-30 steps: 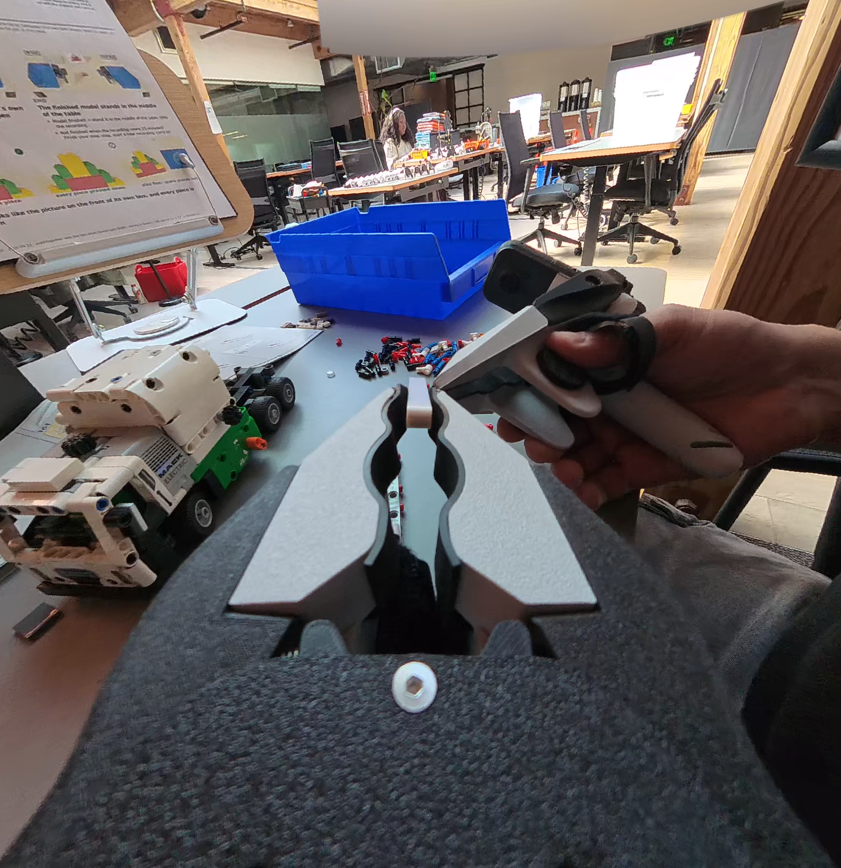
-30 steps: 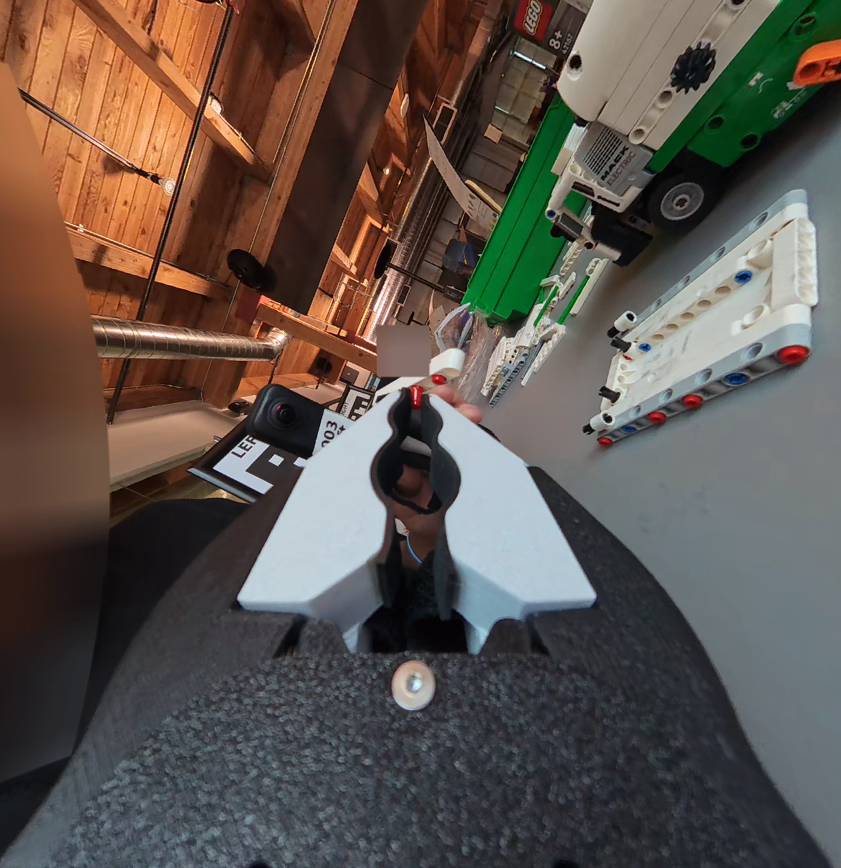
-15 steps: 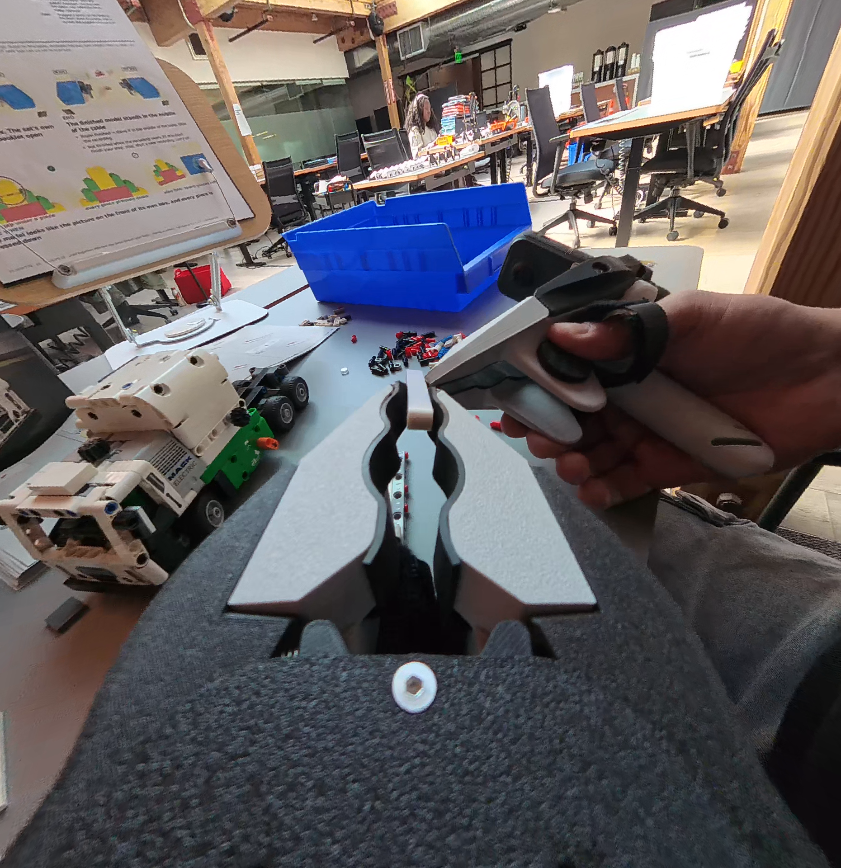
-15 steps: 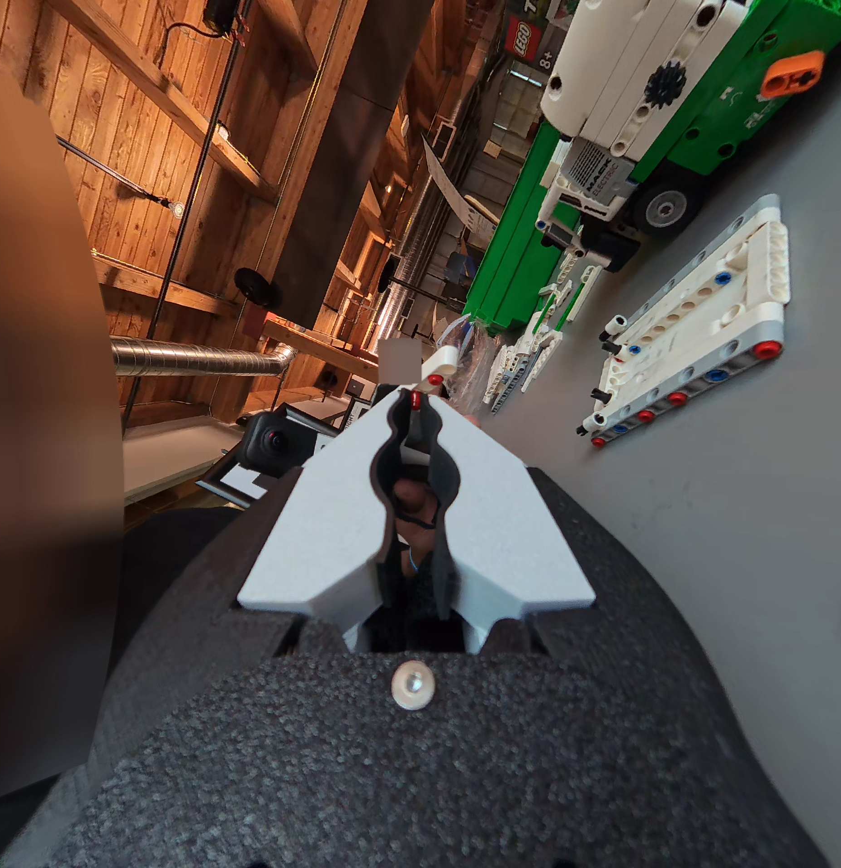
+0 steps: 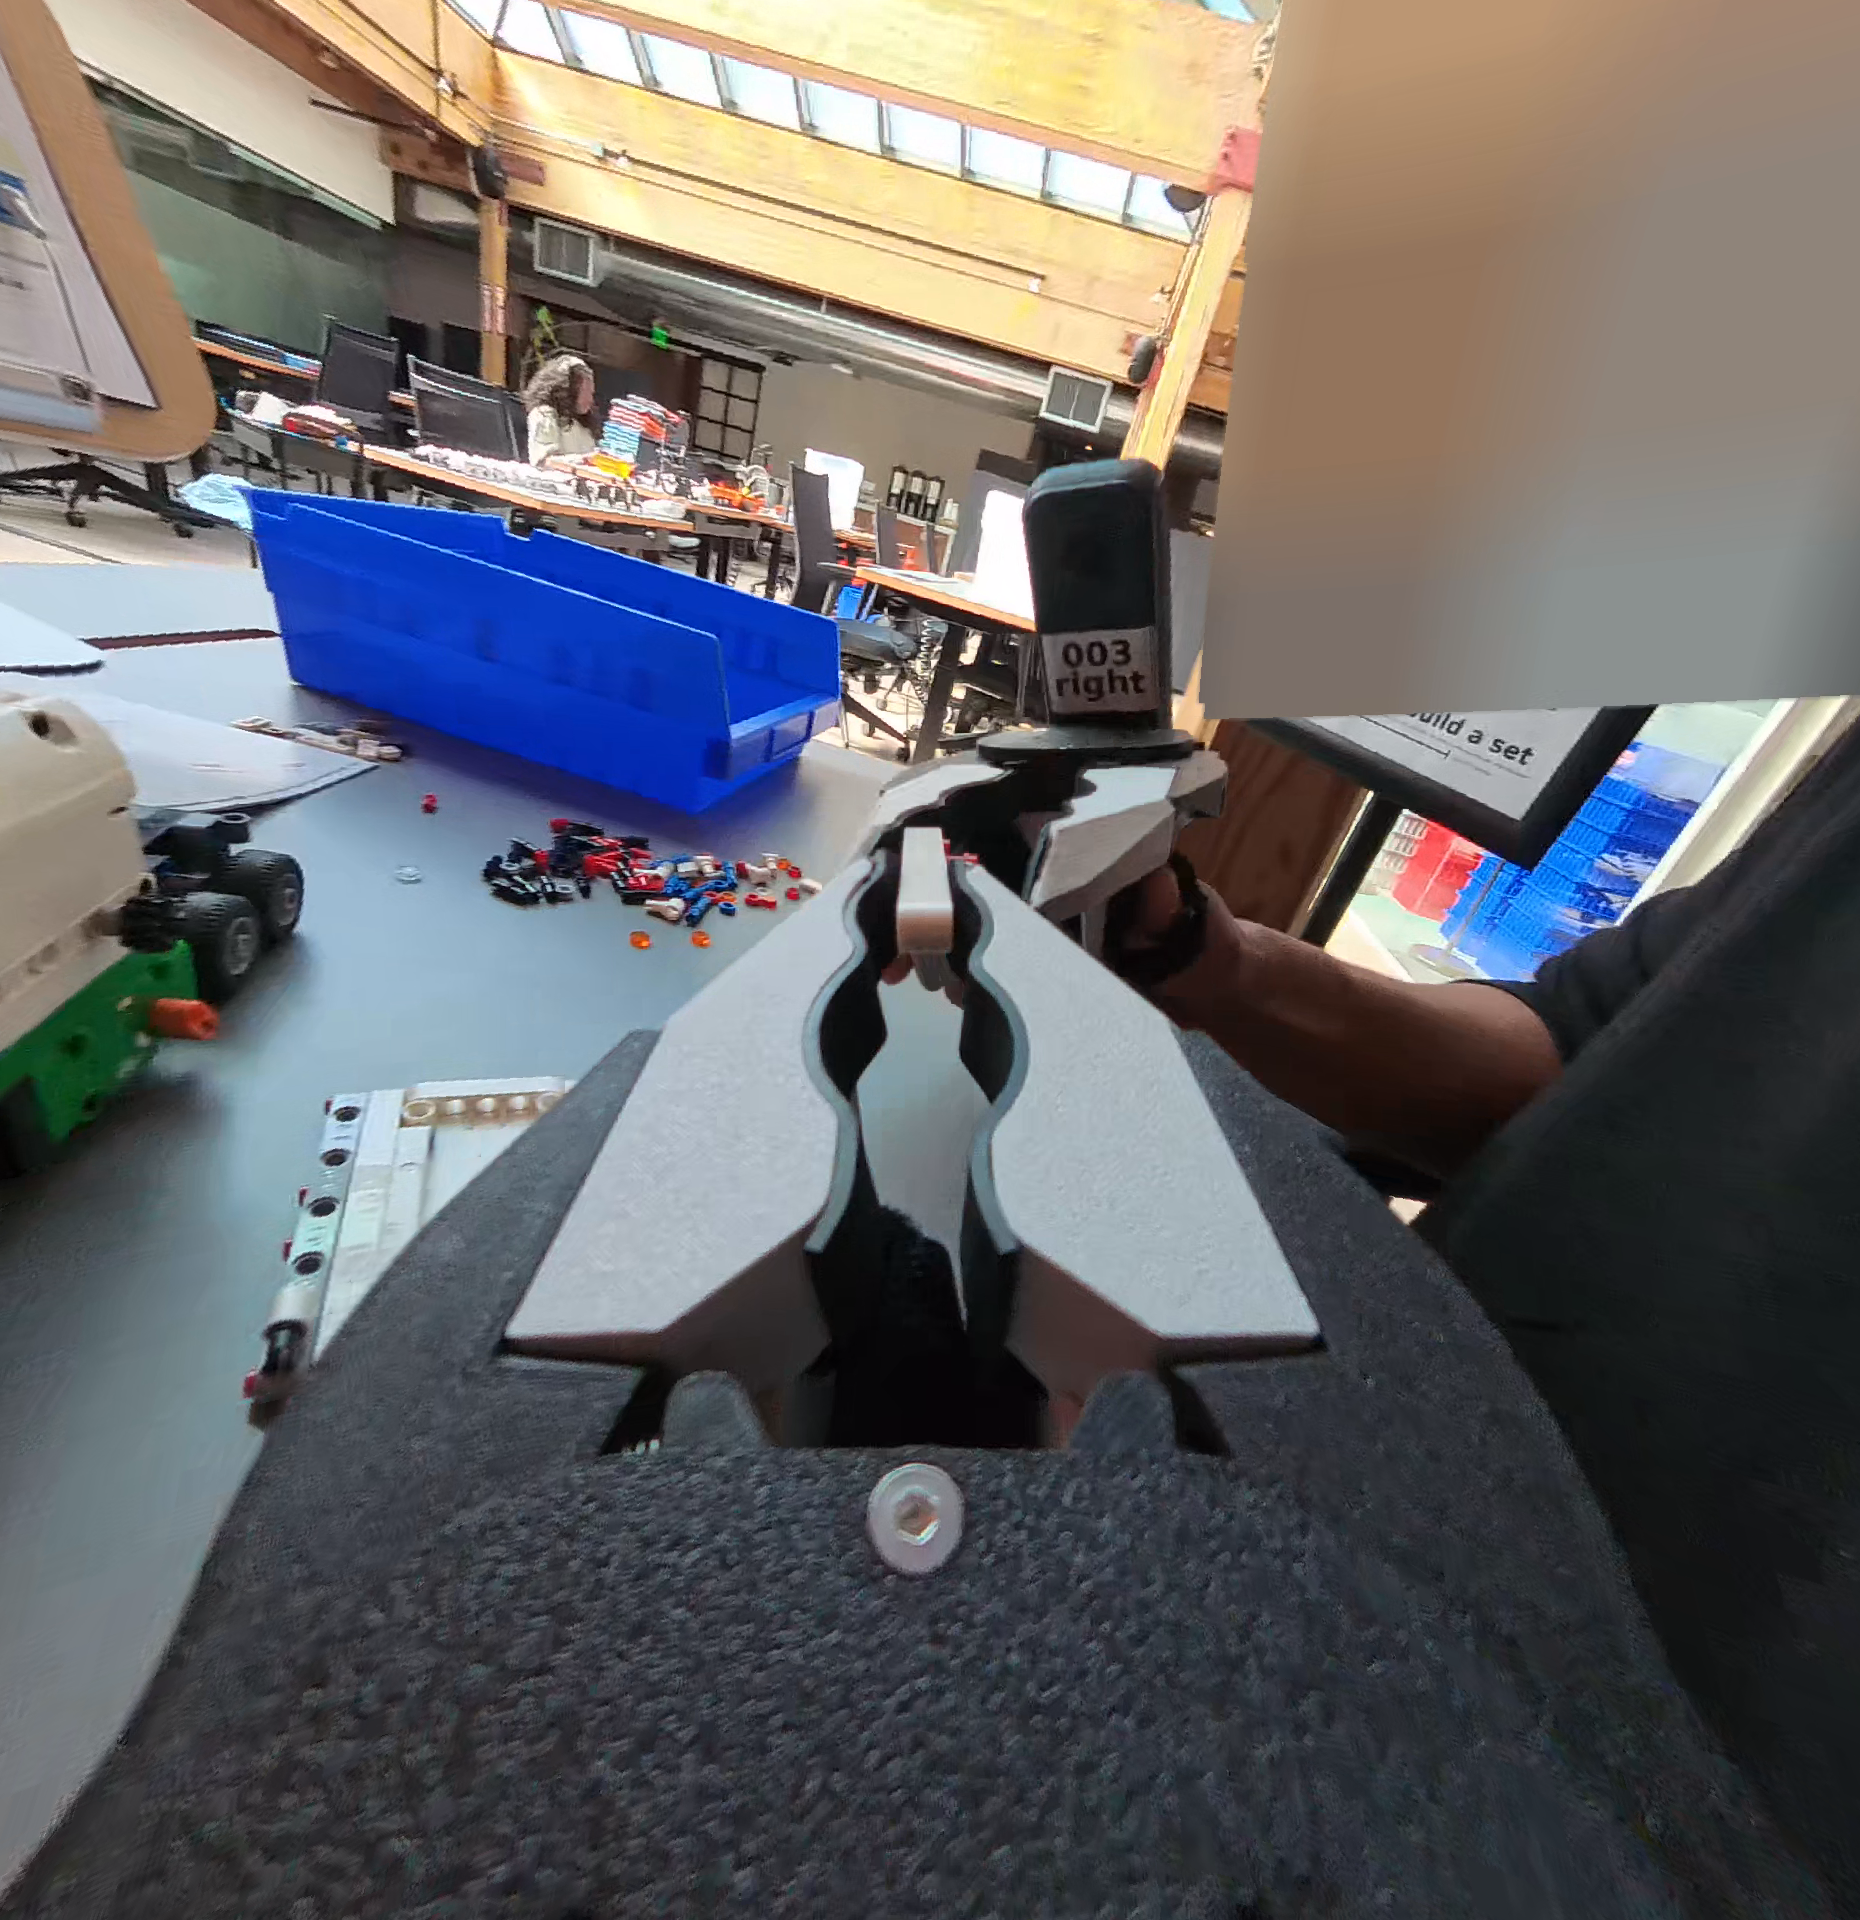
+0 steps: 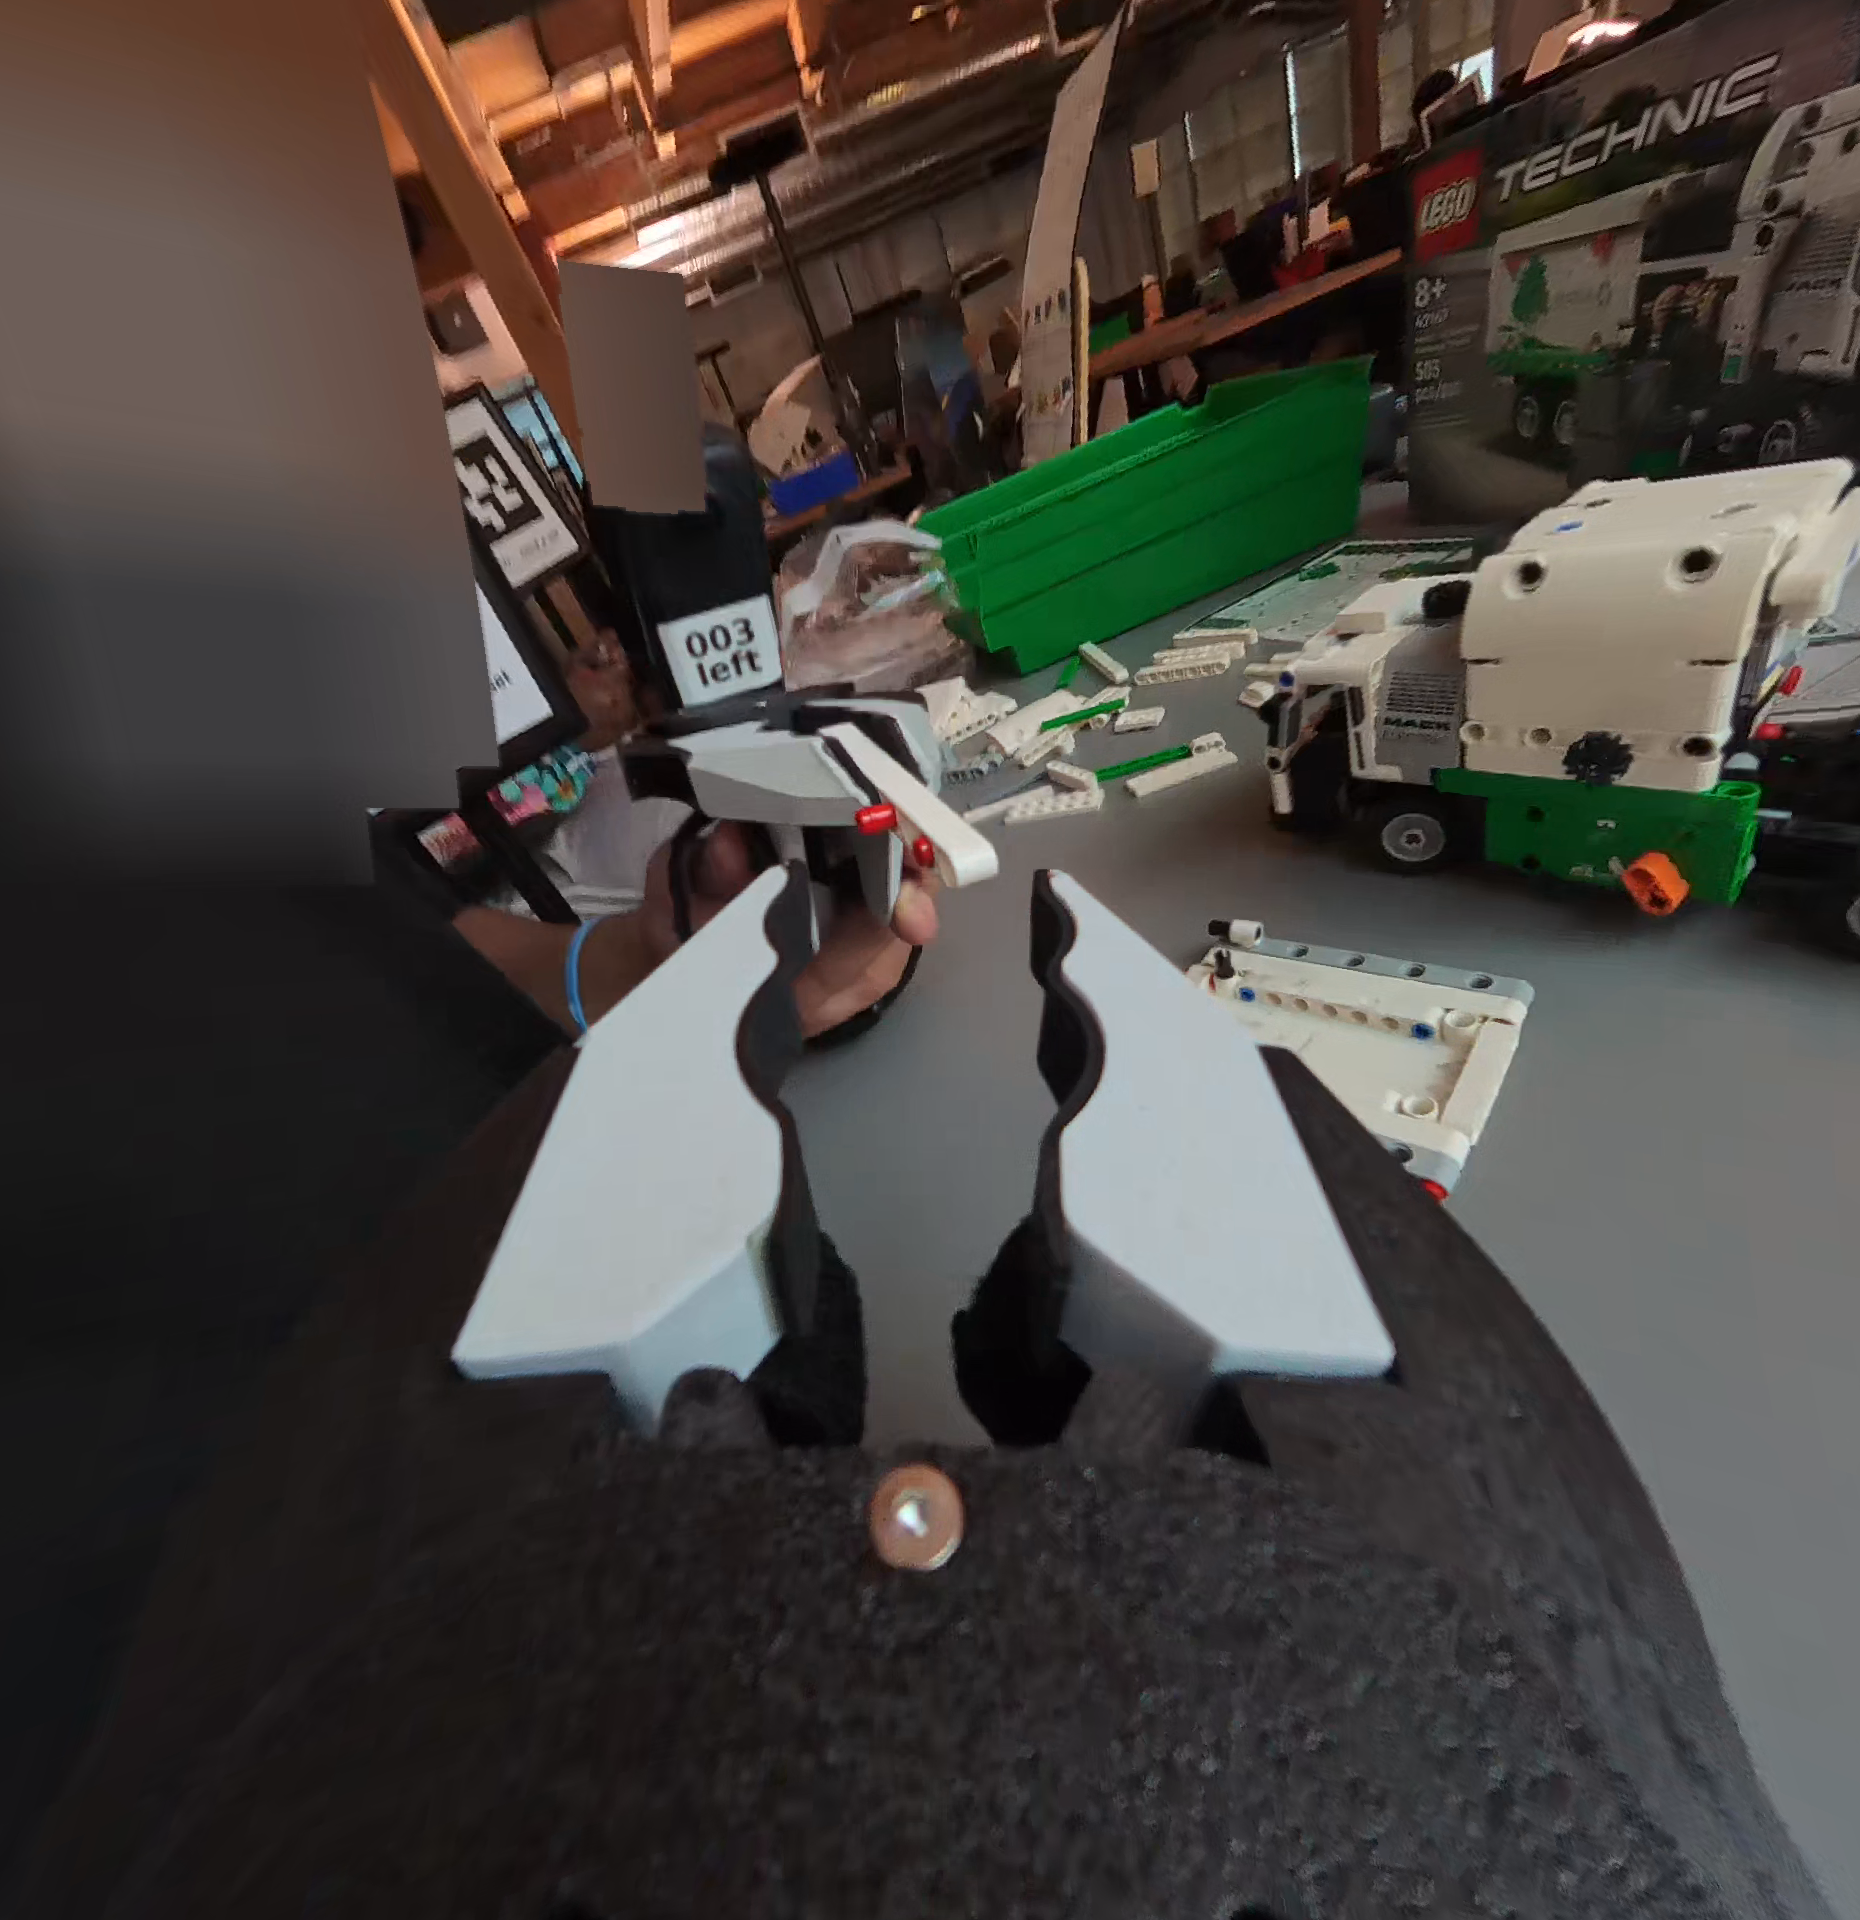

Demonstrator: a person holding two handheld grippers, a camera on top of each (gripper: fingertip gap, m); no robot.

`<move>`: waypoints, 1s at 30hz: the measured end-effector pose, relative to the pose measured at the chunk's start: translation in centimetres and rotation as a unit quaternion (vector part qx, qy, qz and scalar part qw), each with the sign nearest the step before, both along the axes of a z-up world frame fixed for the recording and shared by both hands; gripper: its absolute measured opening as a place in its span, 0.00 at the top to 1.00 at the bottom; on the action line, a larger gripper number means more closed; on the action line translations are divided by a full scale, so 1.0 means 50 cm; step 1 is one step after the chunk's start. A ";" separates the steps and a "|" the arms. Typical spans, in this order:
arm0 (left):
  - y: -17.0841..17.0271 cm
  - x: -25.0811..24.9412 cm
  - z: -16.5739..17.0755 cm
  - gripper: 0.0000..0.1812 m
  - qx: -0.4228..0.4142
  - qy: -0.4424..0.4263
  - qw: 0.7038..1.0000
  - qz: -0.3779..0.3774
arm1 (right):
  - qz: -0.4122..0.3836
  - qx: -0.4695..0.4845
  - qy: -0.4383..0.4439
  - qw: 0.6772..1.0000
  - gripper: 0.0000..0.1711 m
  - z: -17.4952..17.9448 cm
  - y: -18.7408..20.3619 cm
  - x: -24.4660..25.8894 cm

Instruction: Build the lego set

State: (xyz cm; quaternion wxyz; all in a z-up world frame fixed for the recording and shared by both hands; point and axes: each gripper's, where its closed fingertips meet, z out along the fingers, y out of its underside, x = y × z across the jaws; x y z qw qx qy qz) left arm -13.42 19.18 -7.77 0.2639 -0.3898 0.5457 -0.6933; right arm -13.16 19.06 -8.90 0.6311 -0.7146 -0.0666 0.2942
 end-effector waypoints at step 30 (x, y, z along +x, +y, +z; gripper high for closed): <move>-0.034 -0.010 -0.001 0.97 0.005 -0.003 0.999 -0.048 | 0.060 0.042 0.051 0.996 0.88 0.022 -0.026 -0.020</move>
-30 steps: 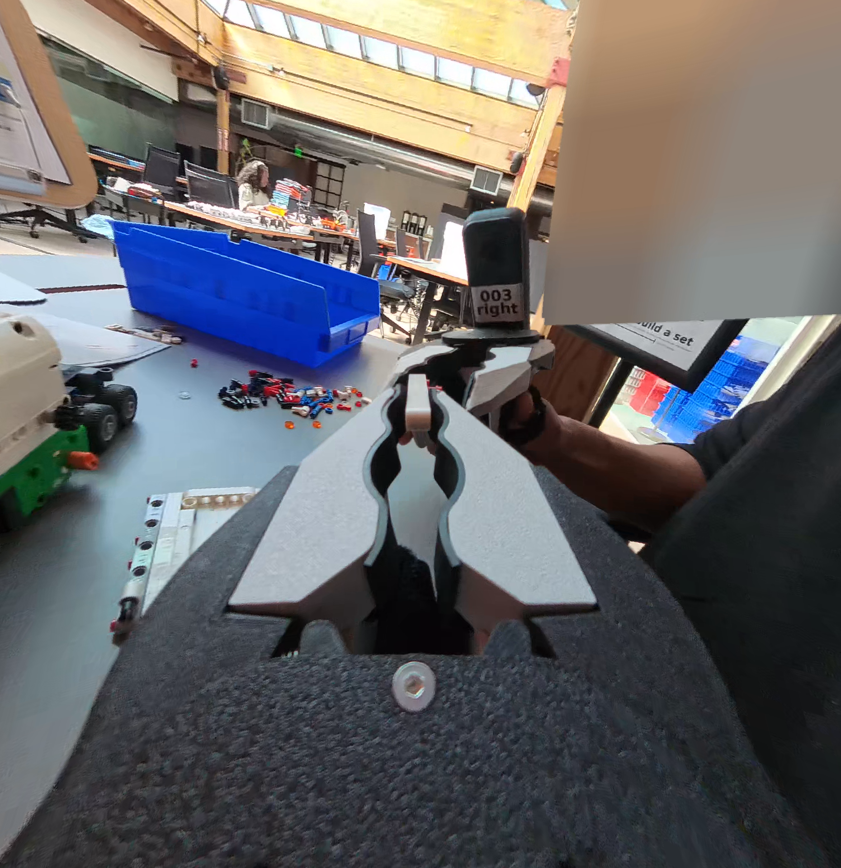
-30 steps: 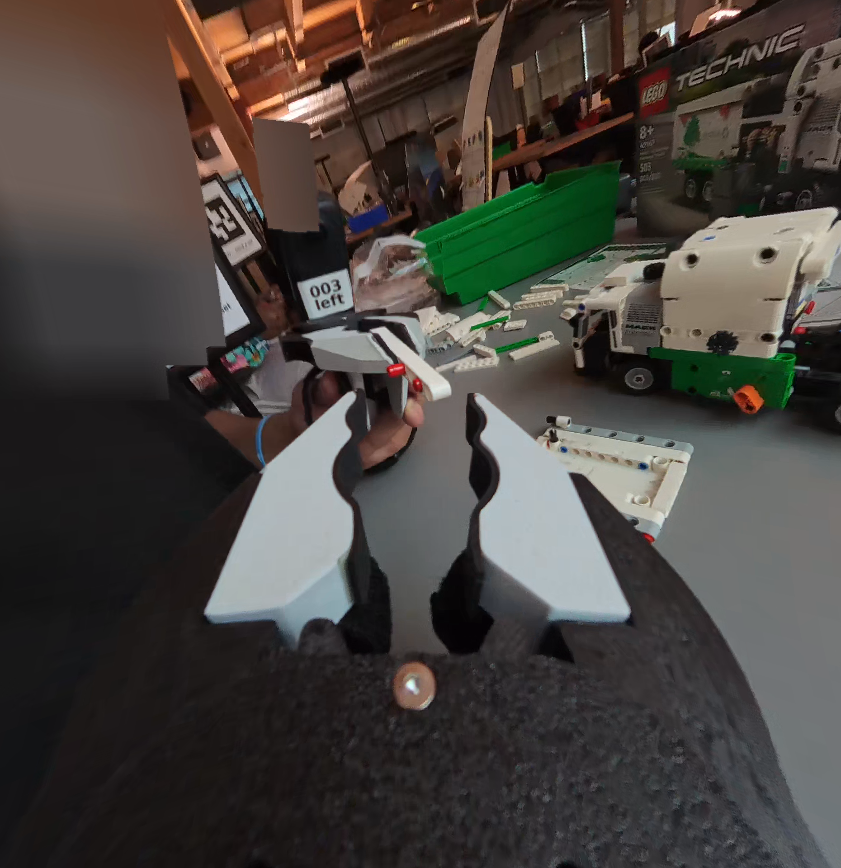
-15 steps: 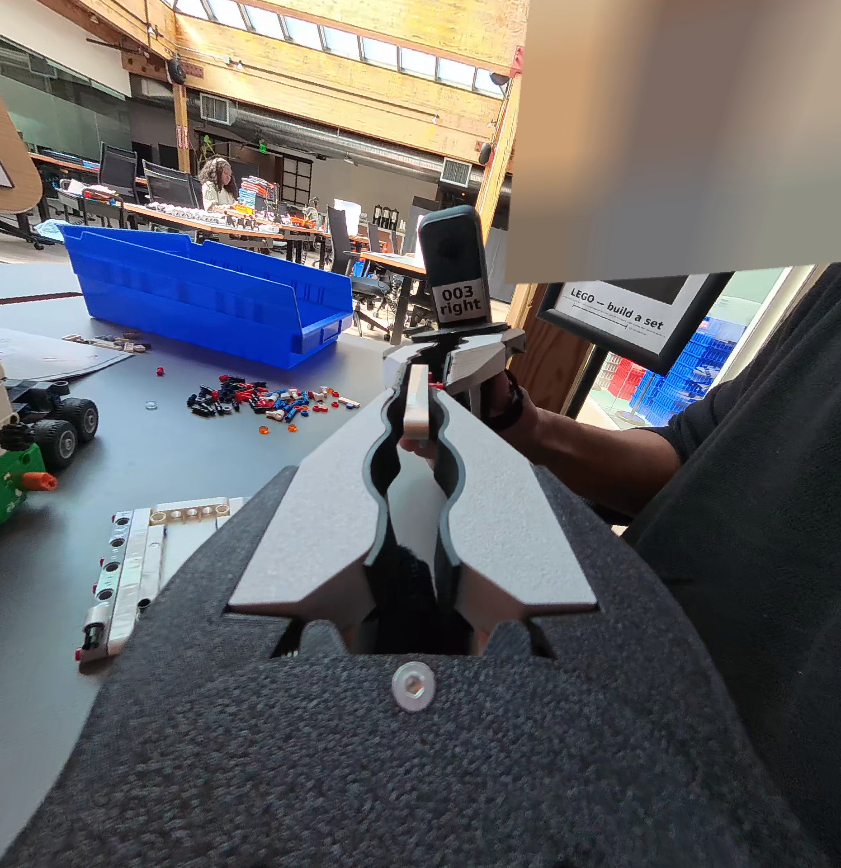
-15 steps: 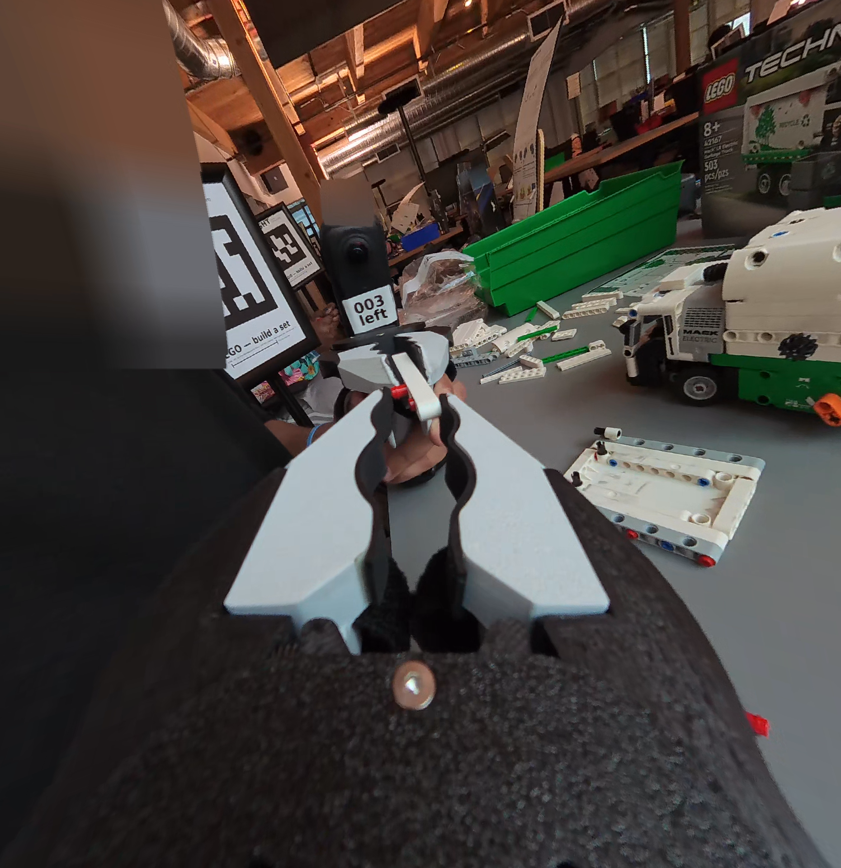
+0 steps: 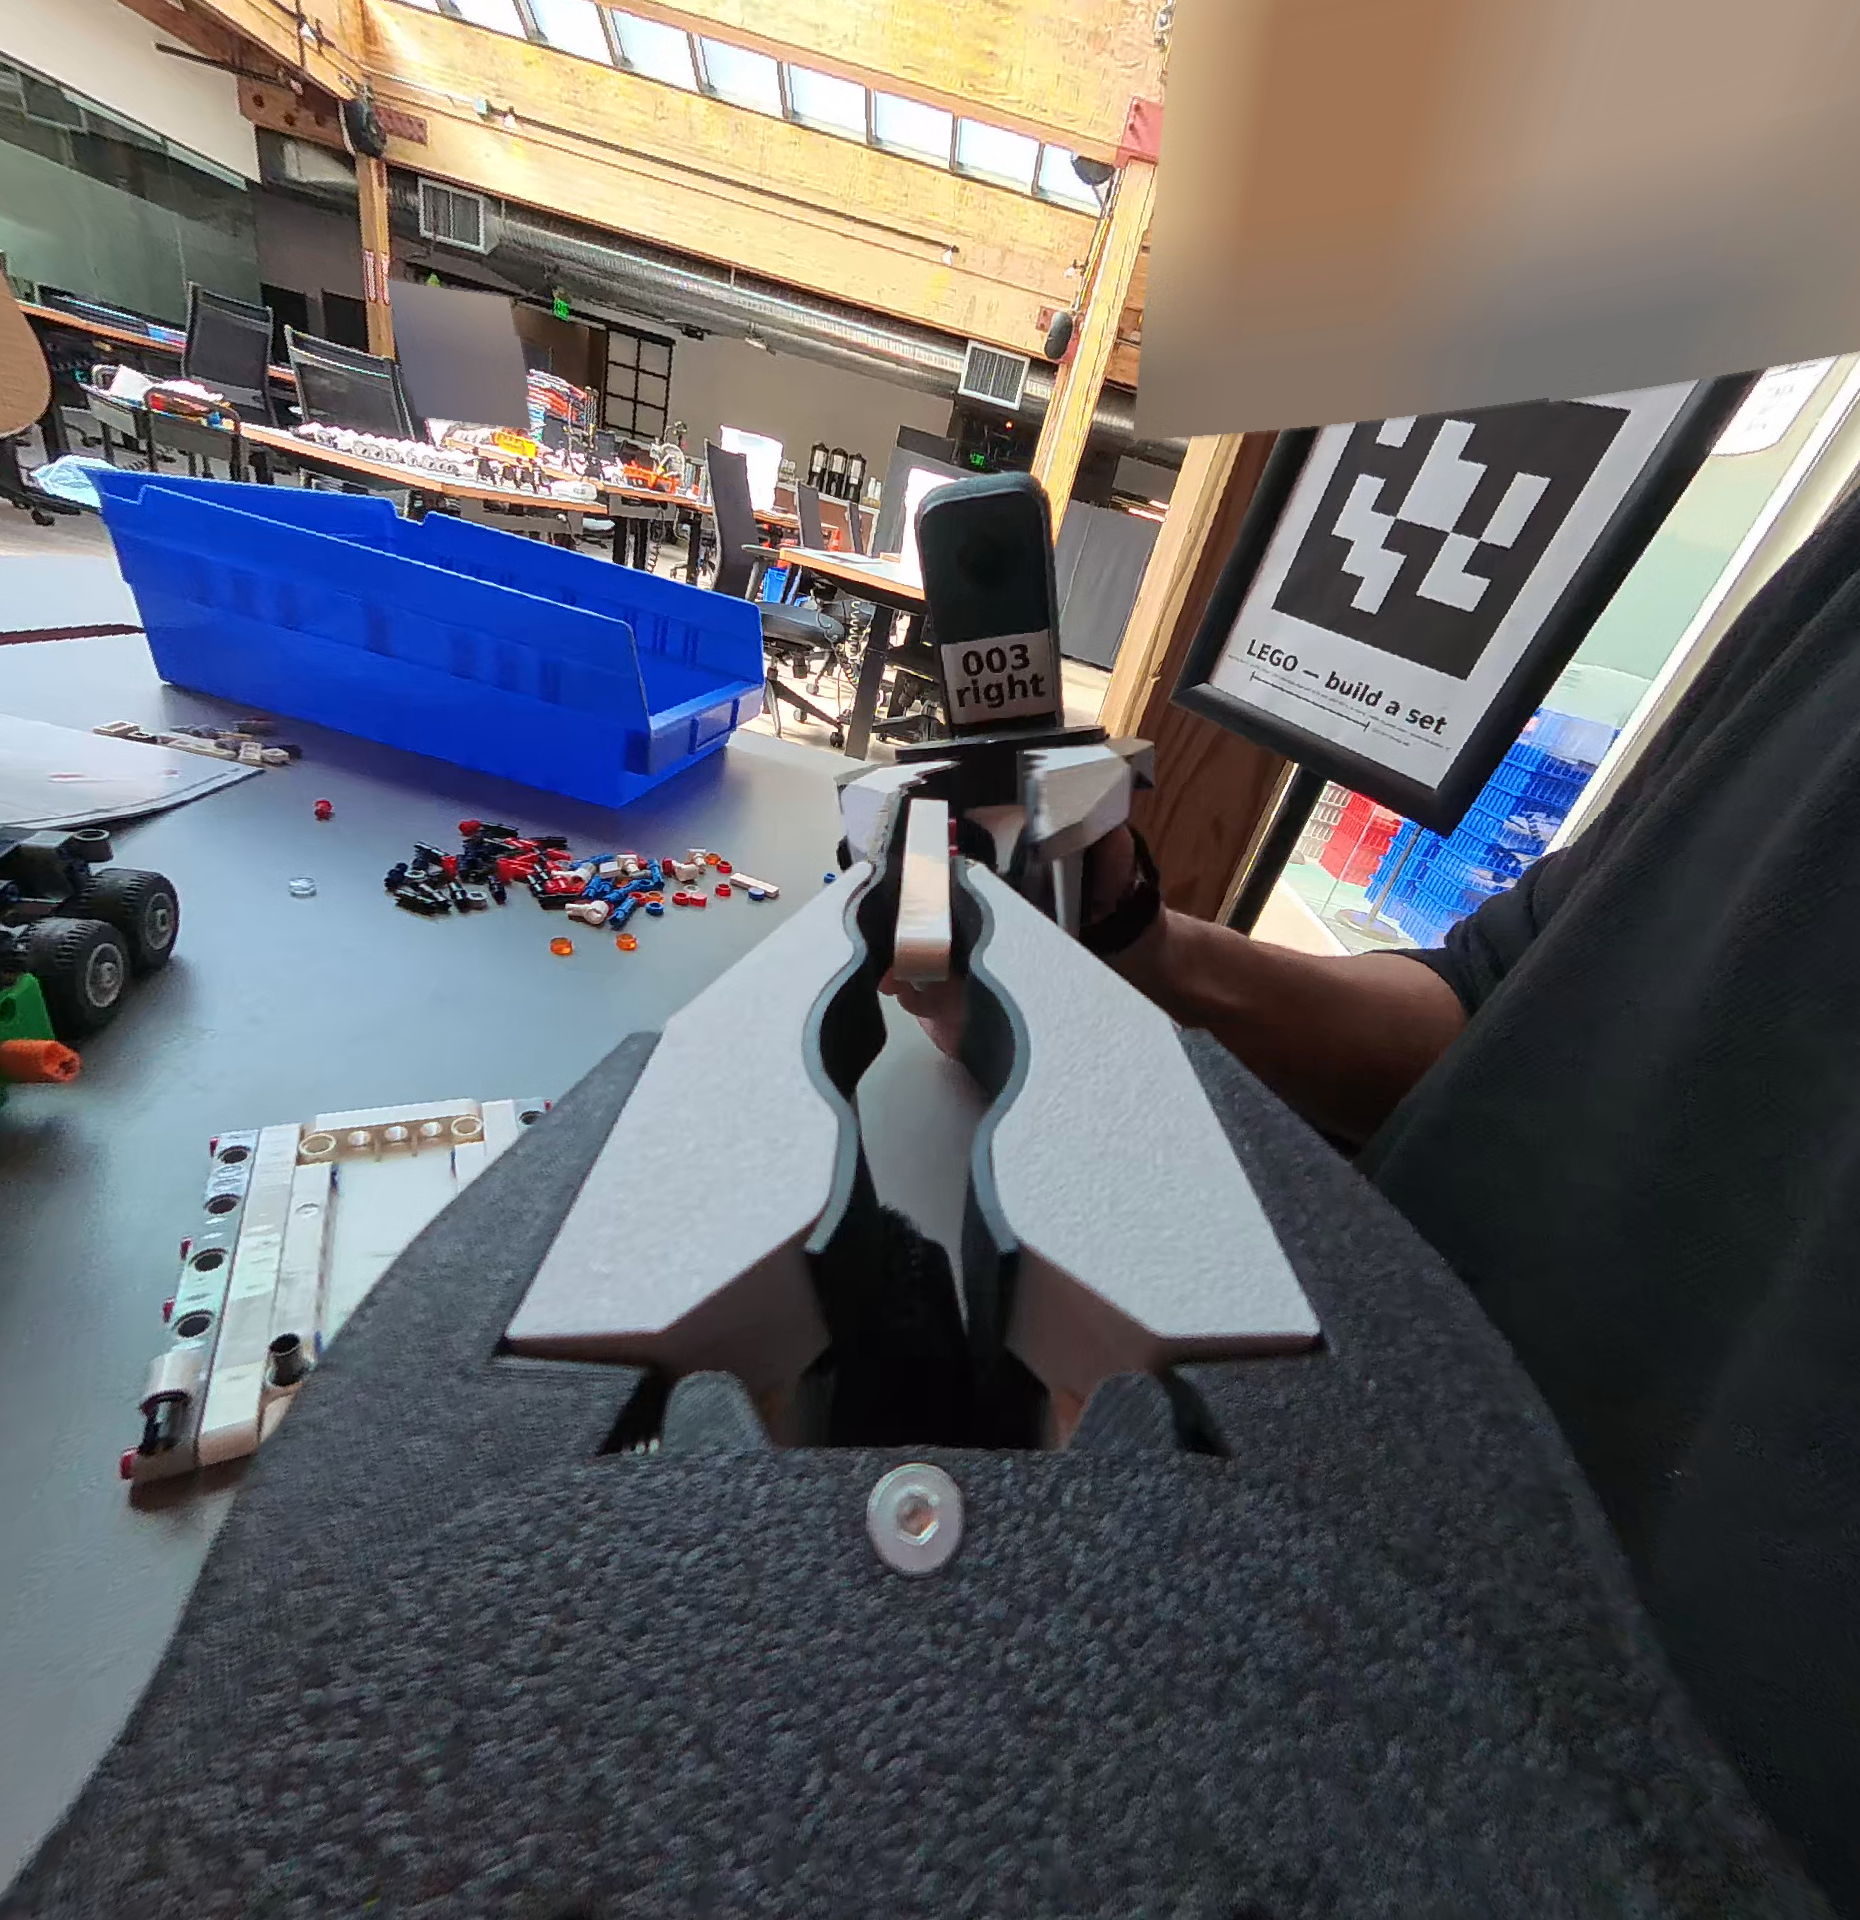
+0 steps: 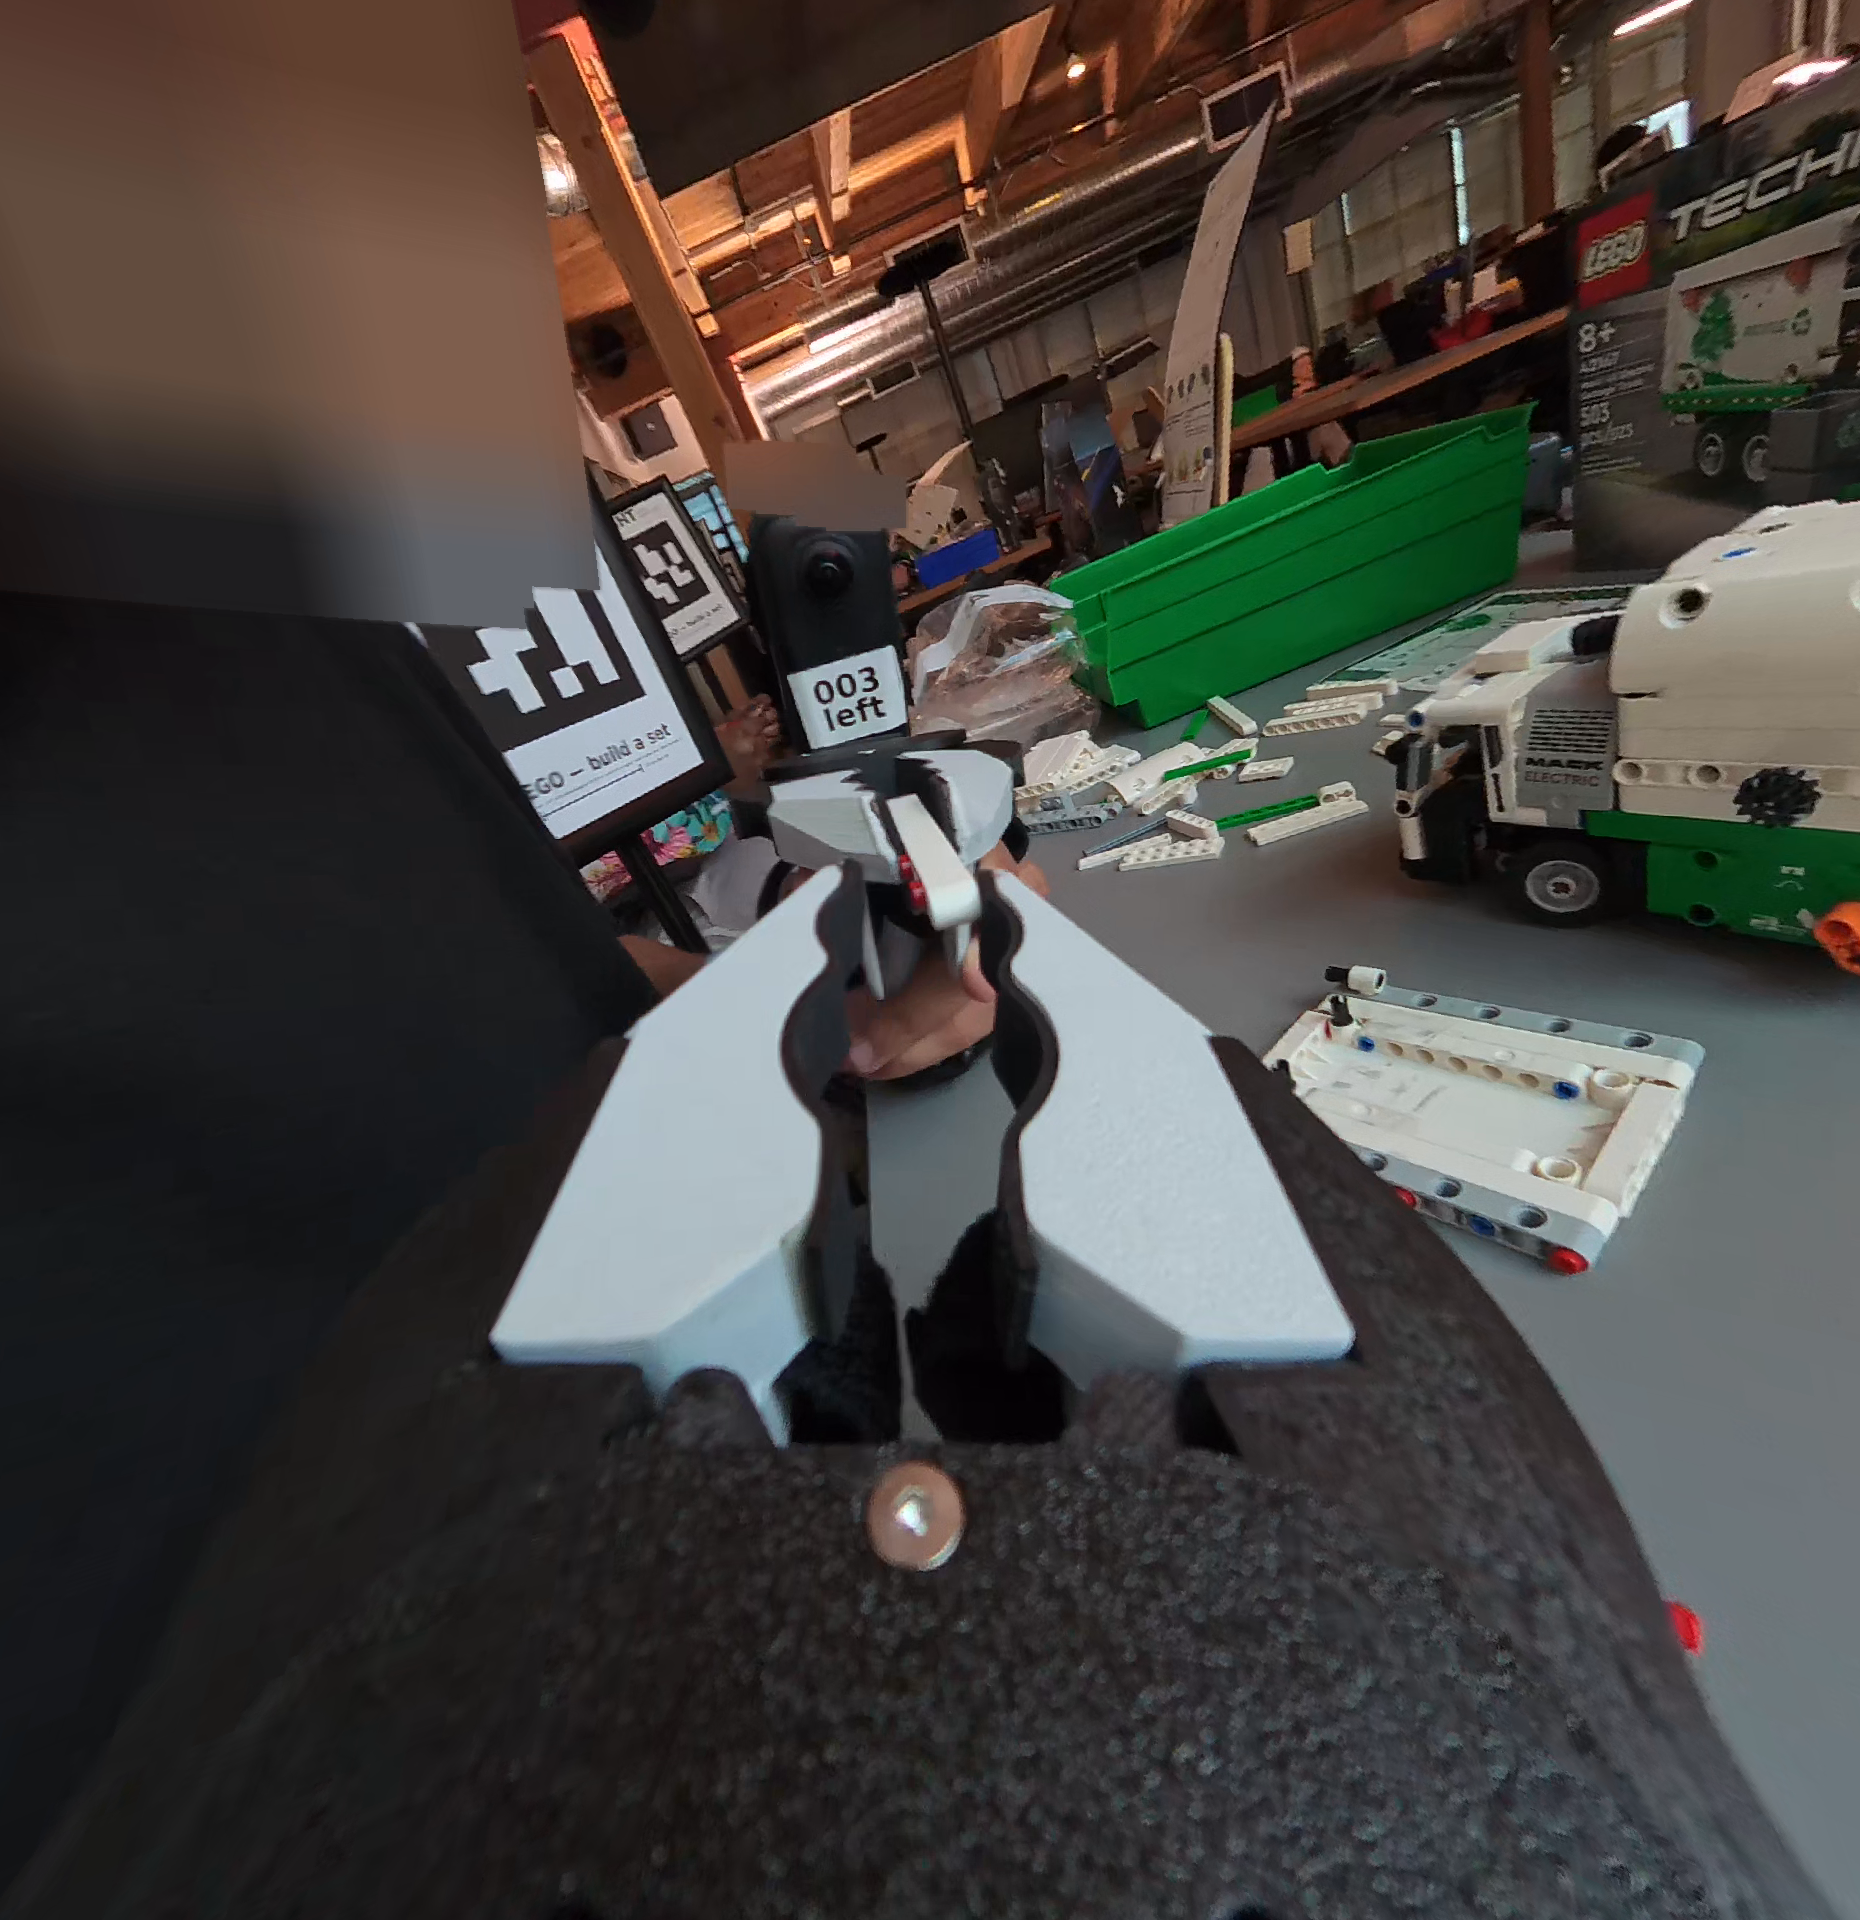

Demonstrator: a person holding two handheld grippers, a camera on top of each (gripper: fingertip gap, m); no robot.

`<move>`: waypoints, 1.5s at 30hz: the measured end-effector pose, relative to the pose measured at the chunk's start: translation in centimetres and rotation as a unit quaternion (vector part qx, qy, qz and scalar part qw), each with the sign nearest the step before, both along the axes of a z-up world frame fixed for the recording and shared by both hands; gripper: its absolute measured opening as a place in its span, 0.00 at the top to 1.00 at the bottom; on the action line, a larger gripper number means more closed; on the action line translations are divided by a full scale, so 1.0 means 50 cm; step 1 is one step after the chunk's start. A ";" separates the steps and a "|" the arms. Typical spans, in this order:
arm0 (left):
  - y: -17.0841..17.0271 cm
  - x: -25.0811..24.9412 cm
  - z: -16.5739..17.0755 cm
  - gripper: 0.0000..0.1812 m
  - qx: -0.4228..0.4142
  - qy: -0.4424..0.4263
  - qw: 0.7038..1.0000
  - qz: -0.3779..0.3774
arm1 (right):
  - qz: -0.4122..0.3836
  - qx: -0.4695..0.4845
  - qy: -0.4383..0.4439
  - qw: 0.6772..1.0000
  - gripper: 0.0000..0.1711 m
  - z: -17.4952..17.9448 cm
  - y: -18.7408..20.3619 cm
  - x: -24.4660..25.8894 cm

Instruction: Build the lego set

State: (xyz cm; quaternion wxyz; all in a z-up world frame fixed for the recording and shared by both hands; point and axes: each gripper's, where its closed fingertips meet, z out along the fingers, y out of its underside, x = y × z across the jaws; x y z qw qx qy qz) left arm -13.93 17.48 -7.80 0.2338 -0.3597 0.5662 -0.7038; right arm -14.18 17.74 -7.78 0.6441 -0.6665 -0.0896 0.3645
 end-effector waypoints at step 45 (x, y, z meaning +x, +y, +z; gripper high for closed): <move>0.034 0.011 0.007 0.96 -0.090 0.026 0.996 0.001 | 0.004 -0.008 0.069 0.998 0.96 -0.003 0.003 0.038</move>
